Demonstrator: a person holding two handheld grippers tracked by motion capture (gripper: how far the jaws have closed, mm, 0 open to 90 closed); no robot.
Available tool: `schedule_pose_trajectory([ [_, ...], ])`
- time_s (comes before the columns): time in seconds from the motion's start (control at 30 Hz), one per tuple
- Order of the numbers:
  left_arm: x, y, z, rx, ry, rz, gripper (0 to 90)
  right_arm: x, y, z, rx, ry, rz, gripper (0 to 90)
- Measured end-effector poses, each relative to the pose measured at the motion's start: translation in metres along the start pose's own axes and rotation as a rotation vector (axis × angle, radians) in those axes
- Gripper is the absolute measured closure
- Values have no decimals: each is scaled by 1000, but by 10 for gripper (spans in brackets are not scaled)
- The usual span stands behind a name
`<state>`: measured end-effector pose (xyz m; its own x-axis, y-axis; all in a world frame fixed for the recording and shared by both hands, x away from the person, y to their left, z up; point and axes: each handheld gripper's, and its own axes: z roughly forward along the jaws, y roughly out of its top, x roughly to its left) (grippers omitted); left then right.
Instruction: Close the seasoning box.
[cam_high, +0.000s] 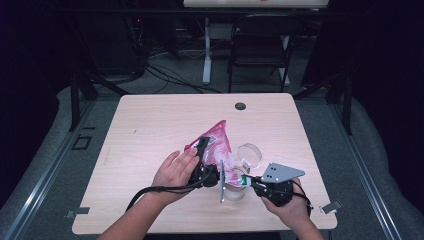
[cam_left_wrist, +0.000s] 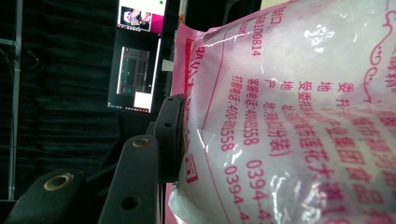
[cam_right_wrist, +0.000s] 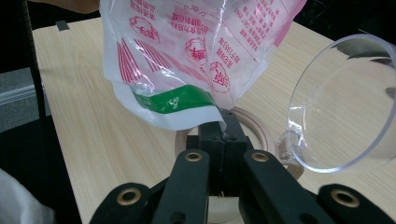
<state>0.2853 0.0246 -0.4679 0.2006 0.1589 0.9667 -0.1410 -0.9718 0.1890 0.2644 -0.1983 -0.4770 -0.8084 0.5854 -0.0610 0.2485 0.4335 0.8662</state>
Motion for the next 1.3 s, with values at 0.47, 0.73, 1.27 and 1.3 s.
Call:
schedule_pose_trajectory([
  [0.47,1,2,-1,-9,7,1,623,-1,-1,0,2,-3,1,900],
  [0.73,2,2,-1,-12,10,-3,623,-1,-1,0,2,-1,1,900],
  [1.27,3,4,-2,-12,14,-1,623,-2,-2,0,3,-3,5,900],
  [1.3,3,4,-2,-12,14,-1,623,-2,-2,0,4,-3,4,900],
])
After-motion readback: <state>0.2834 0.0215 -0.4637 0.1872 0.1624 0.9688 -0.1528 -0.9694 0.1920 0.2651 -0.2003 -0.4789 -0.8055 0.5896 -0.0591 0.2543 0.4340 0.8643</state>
